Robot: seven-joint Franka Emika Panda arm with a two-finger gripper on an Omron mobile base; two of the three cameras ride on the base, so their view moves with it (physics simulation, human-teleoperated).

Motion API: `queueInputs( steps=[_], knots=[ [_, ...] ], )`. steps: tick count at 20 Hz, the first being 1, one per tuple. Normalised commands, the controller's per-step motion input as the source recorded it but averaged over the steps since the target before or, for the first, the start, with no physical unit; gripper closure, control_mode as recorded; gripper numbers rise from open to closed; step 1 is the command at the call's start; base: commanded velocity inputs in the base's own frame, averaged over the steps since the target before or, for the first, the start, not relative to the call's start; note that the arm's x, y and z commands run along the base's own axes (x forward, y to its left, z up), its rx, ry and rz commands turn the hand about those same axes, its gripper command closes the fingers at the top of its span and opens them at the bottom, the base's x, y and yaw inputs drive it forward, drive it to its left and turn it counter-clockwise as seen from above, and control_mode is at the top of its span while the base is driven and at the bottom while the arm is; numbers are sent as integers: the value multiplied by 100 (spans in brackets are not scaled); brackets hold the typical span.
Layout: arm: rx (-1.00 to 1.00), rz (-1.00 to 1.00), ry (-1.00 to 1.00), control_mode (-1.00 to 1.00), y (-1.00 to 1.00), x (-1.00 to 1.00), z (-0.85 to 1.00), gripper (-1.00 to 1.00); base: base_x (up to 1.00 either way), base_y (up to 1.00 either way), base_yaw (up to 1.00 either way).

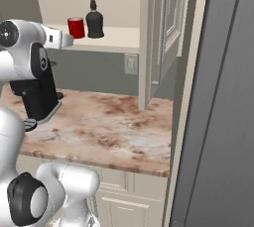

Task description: Open the cabinet directly in front. Then move the liquor and the mug to the dining counter with the candle on it.

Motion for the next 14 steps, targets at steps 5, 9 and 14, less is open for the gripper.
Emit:
queueInputs(
  steps=[5,9,14],
  knots=[
    [-1,0,13,-100,4,8,0,-100,0,0,0],
    [0,0,1,-100,0,0,0,-100,0,0,0],
    [0,0,-2,-100,0,1,0,-100,0,0,0]
  ],
)
